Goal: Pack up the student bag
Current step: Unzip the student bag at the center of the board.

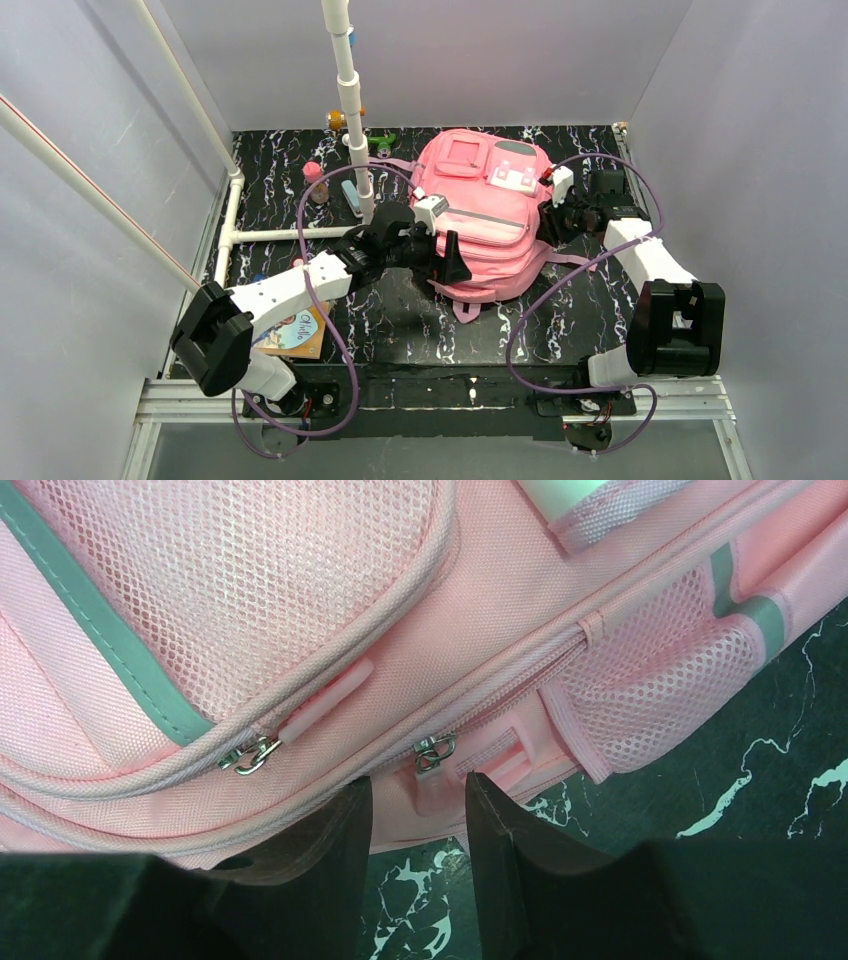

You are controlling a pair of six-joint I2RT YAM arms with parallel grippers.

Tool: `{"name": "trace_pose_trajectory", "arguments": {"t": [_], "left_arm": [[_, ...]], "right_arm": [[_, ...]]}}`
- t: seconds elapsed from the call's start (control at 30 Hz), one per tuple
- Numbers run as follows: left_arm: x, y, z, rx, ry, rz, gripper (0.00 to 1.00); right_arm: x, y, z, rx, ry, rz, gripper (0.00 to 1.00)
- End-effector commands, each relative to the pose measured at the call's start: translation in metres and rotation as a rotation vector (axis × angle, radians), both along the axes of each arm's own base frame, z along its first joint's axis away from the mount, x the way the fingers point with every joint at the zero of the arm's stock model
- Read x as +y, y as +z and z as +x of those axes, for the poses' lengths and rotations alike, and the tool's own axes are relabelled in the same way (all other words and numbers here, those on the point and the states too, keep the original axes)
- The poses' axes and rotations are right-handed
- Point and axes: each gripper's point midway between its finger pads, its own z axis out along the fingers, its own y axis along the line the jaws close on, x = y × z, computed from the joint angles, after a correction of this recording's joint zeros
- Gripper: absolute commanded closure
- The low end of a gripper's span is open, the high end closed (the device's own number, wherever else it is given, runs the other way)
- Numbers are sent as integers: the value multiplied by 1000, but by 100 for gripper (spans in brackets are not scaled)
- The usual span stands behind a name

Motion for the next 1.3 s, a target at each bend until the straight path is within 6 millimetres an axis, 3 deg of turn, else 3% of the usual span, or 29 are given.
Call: {"name": "trace_pose_trajectory", "arguments": {"t": [0.0, 0.27, 0.43, 0.53, 0.63, 0.7, 0.97, 1.27], "left_arm": [[7, 11, 17, -17, 51, -11, 19], [19, 13, 28, -16, 92, -16, 19], [25, 8, 34, -3, 121, -7, 18], [30, 3, 41, -2, 158, 8, 18], [30, -4, 48, 15, 174, 16, 18], [27, -10, 52, 27, 173, 27, 19], [13, -32, 65, 97, 197, 33, 19], [-6, -40, 74, 159, 229, -37, 19]], "right_arm": [[14, 21, 15, -86, 53, 35, 53], [14, 10, 23, -62, 60, 21, 61], [12, 11, 21, -54, 54, 13, 75], [7, 18, 18, -53, 21, -11, 81], [1, 28, 15, -60, -42, -23, 95], [-1, 31, 11, -55, -79, -29, 99], [3, 31, -27, 6, -144, -15, 99], [23, 32, -77, 137, -104, -116, 99]]}}
